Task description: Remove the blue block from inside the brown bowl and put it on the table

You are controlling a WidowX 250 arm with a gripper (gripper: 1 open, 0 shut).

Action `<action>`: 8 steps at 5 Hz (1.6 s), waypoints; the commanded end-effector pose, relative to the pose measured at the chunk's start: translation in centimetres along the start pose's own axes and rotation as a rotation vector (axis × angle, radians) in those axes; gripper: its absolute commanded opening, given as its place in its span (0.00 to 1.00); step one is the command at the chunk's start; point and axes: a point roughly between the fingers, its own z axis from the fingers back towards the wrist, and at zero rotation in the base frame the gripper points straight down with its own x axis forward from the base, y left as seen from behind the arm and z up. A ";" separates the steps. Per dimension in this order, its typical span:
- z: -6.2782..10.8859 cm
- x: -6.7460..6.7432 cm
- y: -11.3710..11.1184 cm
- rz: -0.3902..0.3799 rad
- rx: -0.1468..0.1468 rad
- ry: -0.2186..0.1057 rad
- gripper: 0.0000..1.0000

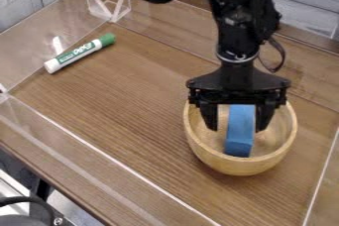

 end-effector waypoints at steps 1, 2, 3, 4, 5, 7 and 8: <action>0.1 0.2 -0.6 0.002 -0.027 -0.026 1.00; -0.7 0.1 -0.5 0.013 -0.031 -0.026 1.00; -1.3 0.0 -0.5 0.020 -0.034 -0.026 1.00; -2.0 -0.1 -0.5 0.026 -0.036 -0.026 0.00; -1.3 0.0 -0.4 0.010 -0.024 -0.024 0.00; -0.3 -0.1 -0.3 -0.021 0.003 -0.016 0.00; 0.1 -0.1 -0.2 -0.036 0.014 -0.012 0.00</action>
